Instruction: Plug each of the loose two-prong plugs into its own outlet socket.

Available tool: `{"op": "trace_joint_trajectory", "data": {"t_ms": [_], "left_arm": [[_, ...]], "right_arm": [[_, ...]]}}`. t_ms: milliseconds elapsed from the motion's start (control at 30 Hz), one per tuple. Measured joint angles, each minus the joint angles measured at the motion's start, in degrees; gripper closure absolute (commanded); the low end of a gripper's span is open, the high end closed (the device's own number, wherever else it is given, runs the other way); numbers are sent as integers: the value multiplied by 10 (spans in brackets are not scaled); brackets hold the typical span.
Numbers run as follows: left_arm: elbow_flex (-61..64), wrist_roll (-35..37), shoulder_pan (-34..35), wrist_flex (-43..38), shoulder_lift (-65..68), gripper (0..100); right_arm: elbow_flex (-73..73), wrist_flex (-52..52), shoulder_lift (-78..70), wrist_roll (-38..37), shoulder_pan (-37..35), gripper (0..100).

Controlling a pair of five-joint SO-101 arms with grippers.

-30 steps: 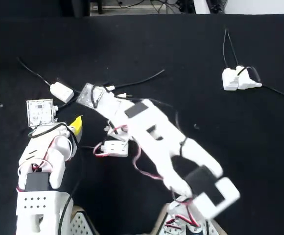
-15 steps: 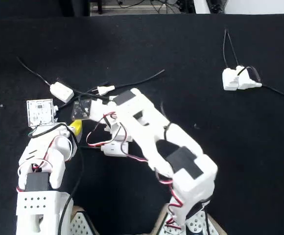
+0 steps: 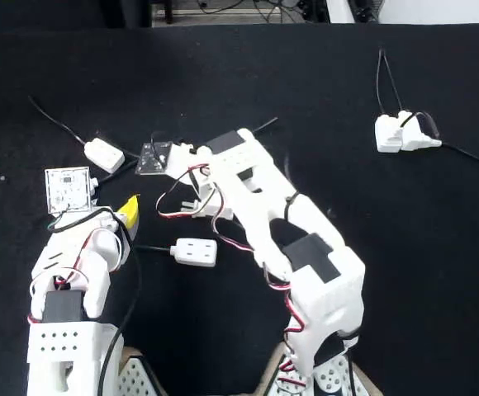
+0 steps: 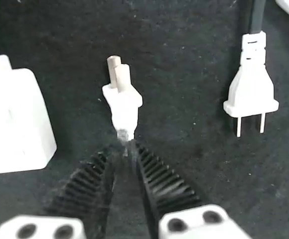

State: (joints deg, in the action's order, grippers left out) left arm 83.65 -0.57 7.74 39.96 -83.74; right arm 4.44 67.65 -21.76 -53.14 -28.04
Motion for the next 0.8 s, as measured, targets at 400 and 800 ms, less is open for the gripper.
{"op": "trace_joint_trajectory", "data": {"t_ms": [400, 800], "left_arm": [[0, 0, 0, 0, 0, 766], [0, 0, 0, 0, 0, 766]], "right_arm": [[0, -3, 0, 24, -23, 778], [-10, -4, -50, 18, -37, 805]]}}
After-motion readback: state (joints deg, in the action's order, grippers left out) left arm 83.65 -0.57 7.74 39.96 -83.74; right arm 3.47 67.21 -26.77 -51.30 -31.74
